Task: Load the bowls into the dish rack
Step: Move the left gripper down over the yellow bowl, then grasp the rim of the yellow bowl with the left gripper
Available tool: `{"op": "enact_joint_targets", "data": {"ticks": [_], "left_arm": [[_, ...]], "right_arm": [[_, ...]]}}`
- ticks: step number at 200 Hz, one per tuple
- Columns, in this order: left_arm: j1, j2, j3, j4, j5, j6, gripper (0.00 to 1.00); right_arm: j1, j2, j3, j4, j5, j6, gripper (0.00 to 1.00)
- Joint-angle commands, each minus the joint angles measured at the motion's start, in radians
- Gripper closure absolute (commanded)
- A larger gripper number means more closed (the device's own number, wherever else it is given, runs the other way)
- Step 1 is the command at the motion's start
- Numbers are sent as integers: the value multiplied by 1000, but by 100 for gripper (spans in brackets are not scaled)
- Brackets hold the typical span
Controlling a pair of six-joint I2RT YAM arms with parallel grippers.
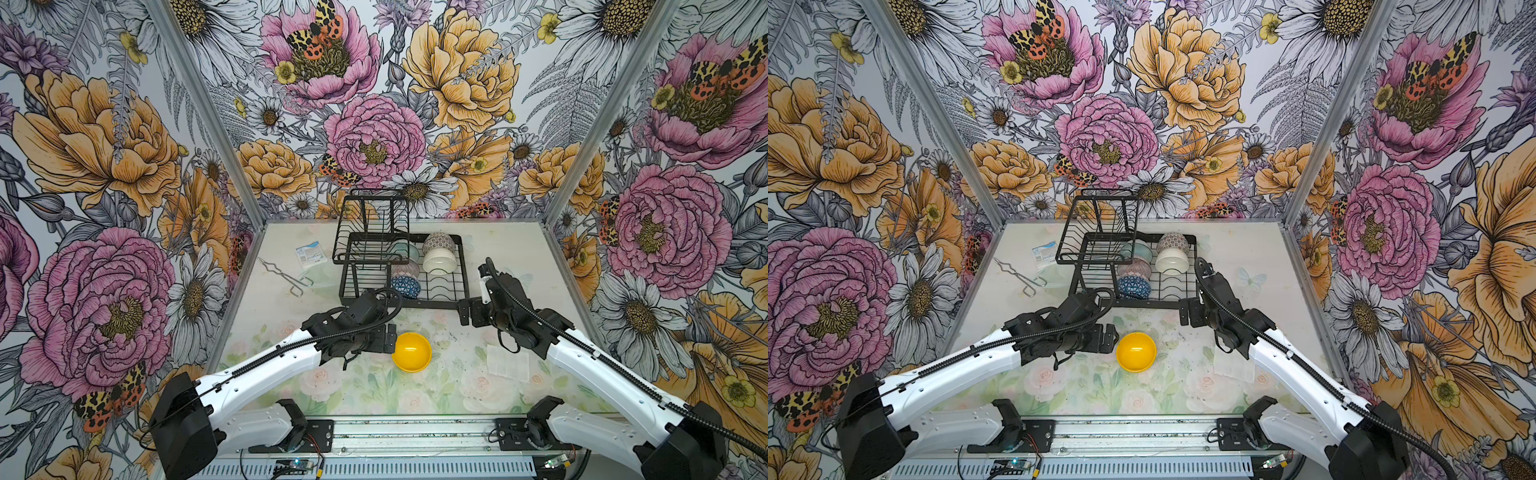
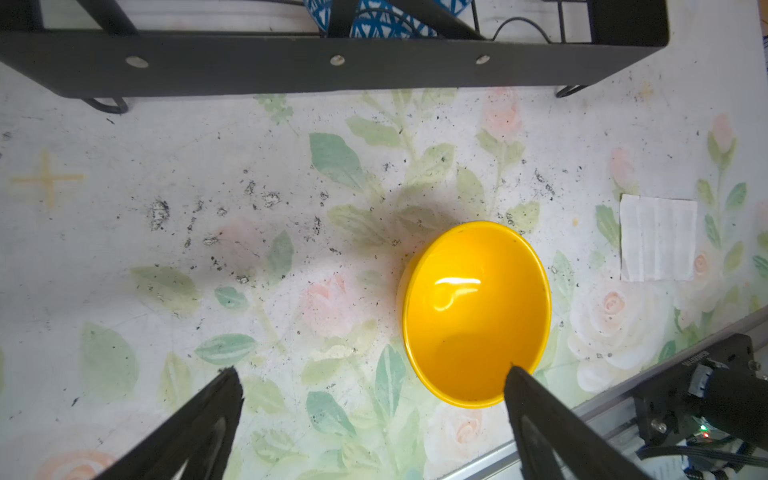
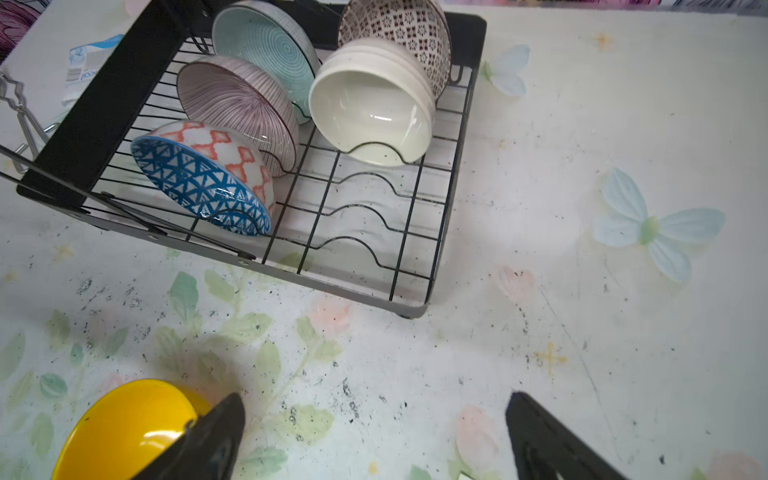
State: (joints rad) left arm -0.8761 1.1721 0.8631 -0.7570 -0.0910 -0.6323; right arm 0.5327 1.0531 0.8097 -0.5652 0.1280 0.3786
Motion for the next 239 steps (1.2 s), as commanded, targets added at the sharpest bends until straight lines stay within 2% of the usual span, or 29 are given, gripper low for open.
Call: {"op": "enact_joint_targets", "data": {"ticks": [1, 50, 84, 120, 134, 191, 239], "left_arm": [[-46, 30, -3, 42, -21, -29, 2], [-87, 157, 33, 59, -15, 6, 11], [-87, 215, 42, 73, -10, 18, 28], [-82, 249, 36, 116, 14, 12, 41], [-80, 264, 37, 128, 26, 13, 50], [-62, 288, 25, 165, 54, 15, 71], [-48, 291, 18, 179, 68, 14, 77]], "right_arm": [[-19, -4, 22, -27, -38, 35, 1], [-88, -7, 0, -50, -52, 62, 1], [-114, -7, -9, -50, -64, 57, 0], [-124, -1, -17, -49, -75, 54, 0], [-126, 2, -19, -48, -77, 54, 0], [-134, 9, -20, -49, -83, 47, 1], [-137, 14, -20, -48, -89, 44, 0]]}}
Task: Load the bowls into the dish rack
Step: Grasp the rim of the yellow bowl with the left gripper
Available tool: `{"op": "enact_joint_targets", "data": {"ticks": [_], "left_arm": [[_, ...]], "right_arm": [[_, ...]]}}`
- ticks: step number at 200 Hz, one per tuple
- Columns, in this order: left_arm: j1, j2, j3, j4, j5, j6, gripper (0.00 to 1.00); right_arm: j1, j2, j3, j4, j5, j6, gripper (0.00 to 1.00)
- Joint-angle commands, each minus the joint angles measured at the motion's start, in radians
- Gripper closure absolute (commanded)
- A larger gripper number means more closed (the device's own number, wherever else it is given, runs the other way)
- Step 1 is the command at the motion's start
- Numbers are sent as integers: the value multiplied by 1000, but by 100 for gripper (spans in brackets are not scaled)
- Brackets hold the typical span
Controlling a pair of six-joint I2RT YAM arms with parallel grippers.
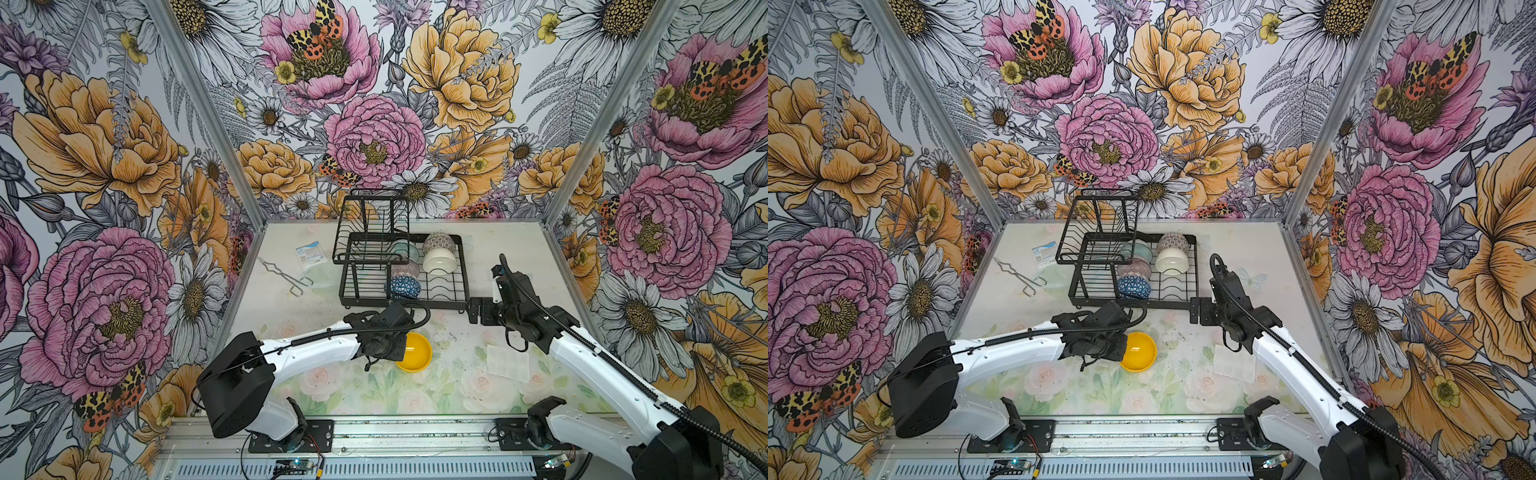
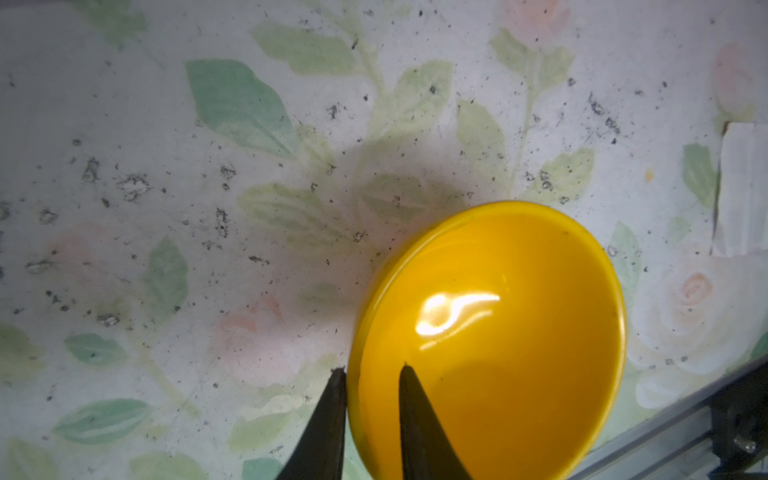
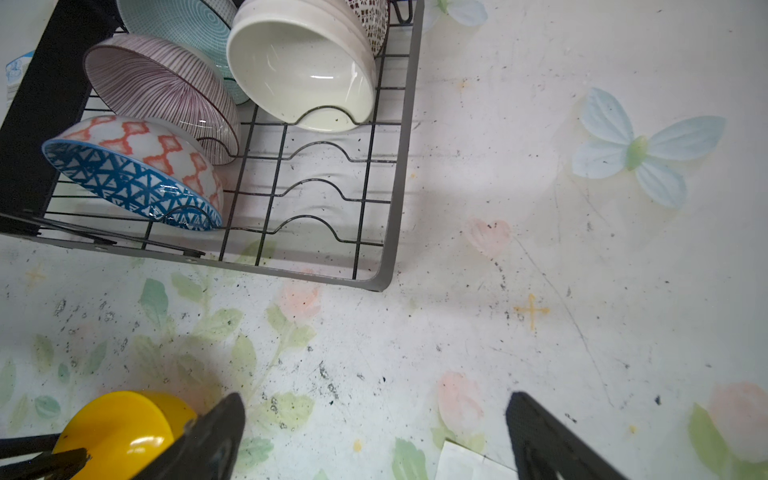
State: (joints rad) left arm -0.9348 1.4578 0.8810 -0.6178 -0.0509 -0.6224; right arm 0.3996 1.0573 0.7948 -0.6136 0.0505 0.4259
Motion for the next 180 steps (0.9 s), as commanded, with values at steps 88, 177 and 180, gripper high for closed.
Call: {"op": "enact_joint_targets", "data": {"ticks": [88, 177, 180], "left_arm": [[17, 24, -10, 62, 47, 4, 83], [21, 30, -14, 72, 58, 7, 98], [21, 29, -14, 71, 58, 7, 99]], "right_arm": [[-8, 15, -2, 0, -21, -9, 1], [-8, 13, -3, 0, -31, -11, 1], [-10, 13, -3, 0, -32, -10, 1]]}}
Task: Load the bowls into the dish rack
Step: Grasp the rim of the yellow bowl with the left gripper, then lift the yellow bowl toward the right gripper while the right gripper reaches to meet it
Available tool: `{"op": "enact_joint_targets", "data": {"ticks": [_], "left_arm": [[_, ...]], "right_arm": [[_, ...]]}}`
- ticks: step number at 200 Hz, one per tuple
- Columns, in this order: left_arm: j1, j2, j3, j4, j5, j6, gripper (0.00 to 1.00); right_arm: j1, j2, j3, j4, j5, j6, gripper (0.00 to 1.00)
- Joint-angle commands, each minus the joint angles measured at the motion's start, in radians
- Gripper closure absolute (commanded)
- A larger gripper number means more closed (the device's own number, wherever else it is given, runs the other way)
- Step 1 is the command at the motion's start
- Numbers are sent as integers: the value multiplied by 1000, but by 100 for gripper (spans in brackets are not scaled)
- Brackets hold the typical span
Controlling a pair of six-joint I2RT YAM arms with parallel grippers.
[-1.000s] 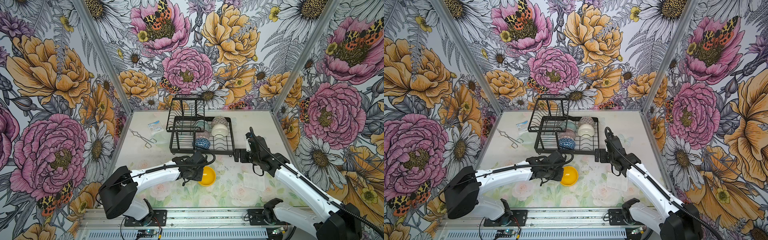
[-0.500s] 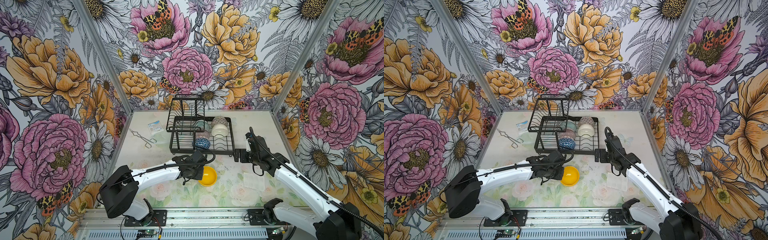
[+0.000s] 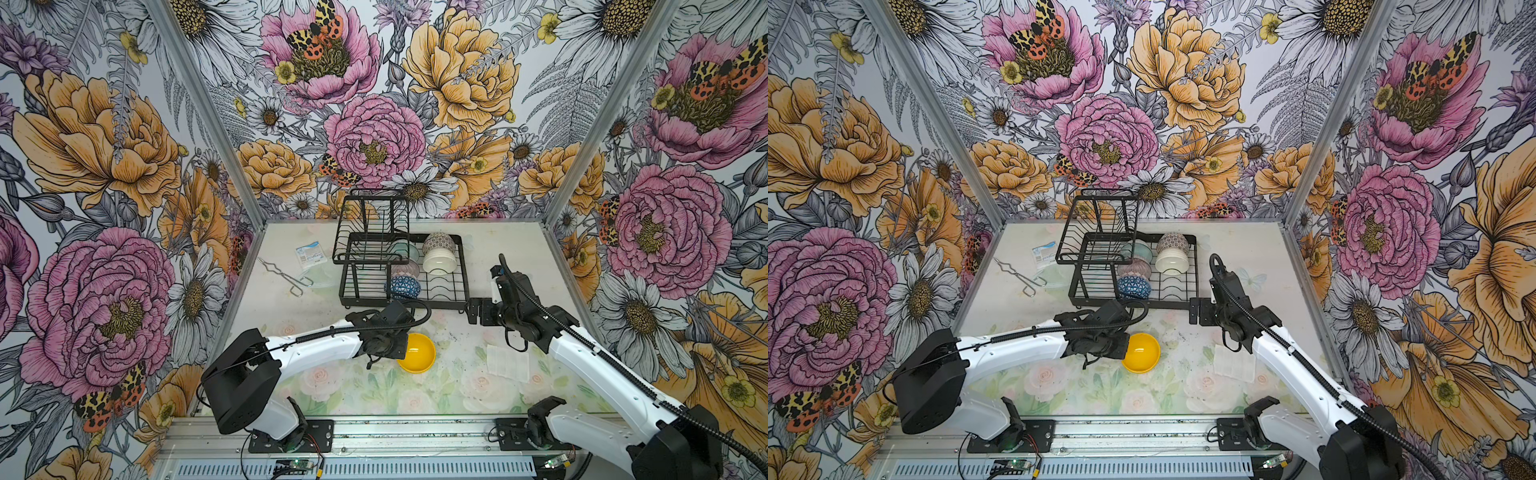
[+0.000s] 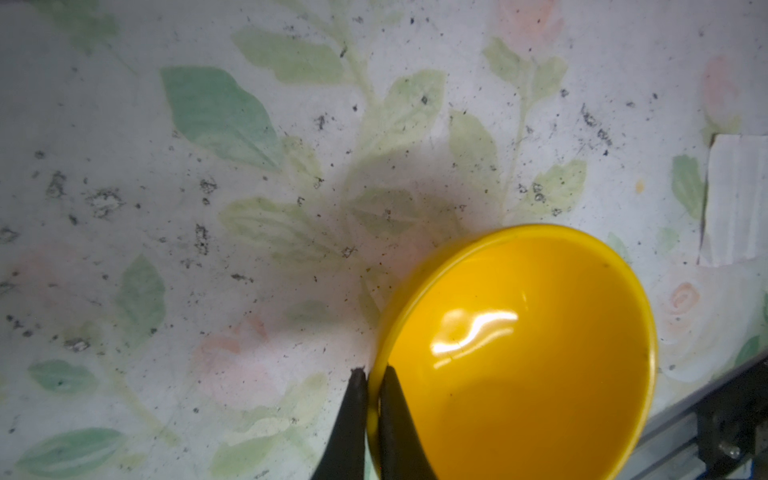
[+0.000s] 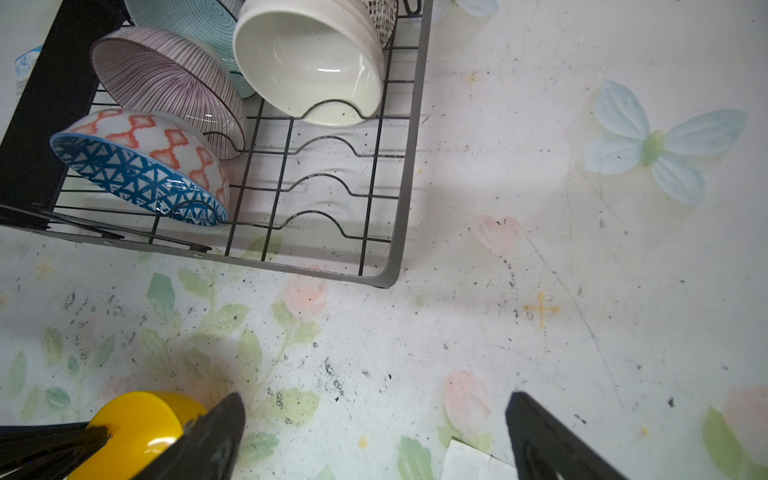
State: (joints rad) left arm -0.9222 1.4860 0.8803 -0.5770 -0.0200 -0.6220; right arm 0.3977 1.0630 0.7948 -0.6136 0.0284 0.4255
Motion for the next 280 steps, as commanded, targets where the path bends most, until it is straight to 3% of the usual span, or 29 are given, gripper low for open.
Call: {"op": "enact_joint_targets", "data": {"ticks": [1, 115, 207, 280], "left_arm": [[9, 1, -13, 30, 27, 6, 99], [75, -90, 48, -8, -4, 72, 100], [104, -6, 297, -6, -32, 210, 100], [92, 73, 363, 39, -1, 253, 100]], "right_arm": [[-7, 8, -3, 0, -10, -10, 0], [-8, 3, 6, 0, -61, -14, 0], [-2, 1, 52, 9, -237, -69, 0], [6, 21, 97, 18, -304, -73, 4]]}}
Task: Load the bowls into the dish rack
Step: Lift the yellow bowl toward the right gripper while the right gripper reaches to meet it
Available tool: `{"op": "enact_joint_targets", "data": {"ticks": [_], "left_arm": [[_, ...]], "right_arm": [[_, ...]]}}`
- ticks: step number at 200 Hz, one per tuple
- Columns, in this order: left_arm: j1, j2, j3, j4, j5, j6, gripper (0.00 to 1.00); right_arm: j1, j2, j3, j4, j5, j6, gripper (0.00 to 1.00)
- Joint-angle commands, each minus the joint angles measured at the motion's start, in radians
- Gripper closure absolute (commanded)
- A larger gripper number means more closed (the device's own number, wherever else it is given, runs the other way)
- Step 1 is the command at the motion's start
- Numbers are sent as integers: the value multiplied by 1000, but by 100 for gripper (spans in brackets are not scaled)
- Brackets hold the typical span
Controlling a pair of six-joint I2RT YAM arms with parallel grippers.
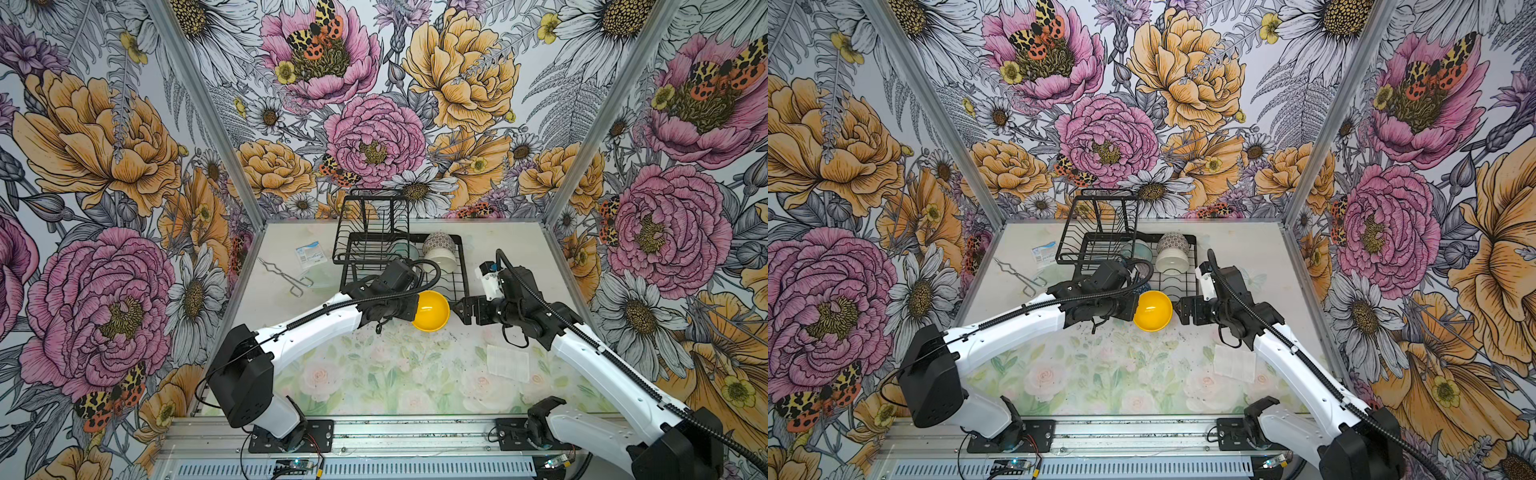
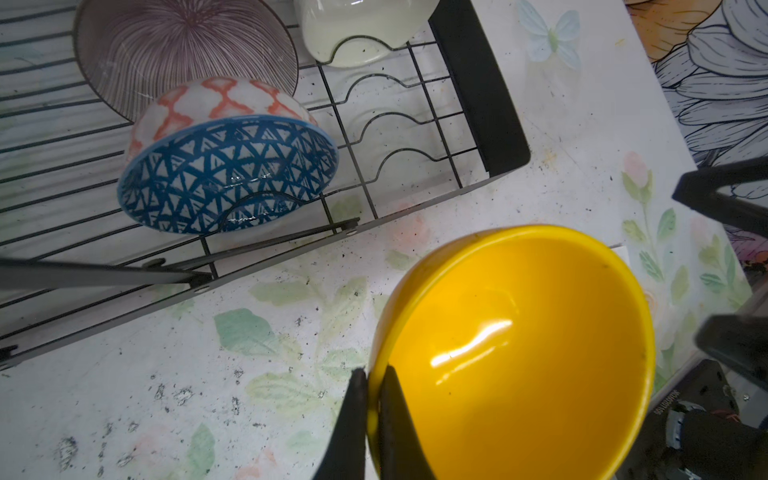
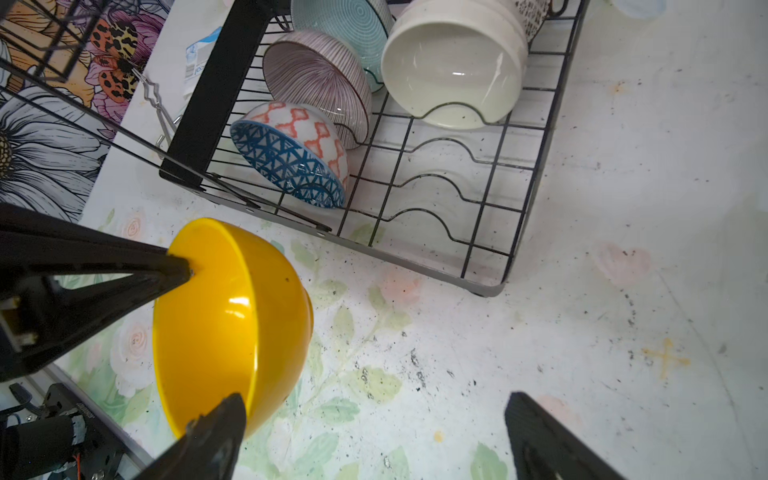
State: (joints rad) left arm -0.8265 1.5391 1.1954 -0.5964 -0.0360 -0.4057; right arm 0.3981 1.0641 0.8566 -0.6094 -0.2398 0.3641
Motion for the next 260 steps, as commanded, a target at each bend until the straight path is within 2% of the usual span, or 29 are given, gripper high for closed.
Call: {"op": "enact_joint_targets", "data": {"ticks": [1, 49, 118, 193, 210, 227, 241, 260], "left_arm": [[-4, 21, 49, 59, 15, 37, 100], [-14, 74, 109, 81, 40, 71, 100], [-28, 112, 166, 87, 57, 100, 100], [-40, 135, 177, 93, 72, 101, 100], [-40, 140, 176, 93, 74, 101, 100], [-40, 141, 177, 94, 76, 99, 100], [-41, 141, 176, 94, 75, 98, 100], [-40, 140, 174, 94, 74, 100, 100]], "right_arm": [[6, 21, 36, 14, -36, -11, 4], [30, 64, 49, 21, -35, 1, 9], [35, 106, 52, 21, -18, 12, 24], [36, 132, 51, 22, -23, 14, 59], [36, 137, 49, 22, -23, 13, 71], [36, 137, 47, 21, -21, 12, 89], [36, 134, 46, 22, -16, 13, 100], [38, 131, 44, 21, -7, 12, 100]]}}
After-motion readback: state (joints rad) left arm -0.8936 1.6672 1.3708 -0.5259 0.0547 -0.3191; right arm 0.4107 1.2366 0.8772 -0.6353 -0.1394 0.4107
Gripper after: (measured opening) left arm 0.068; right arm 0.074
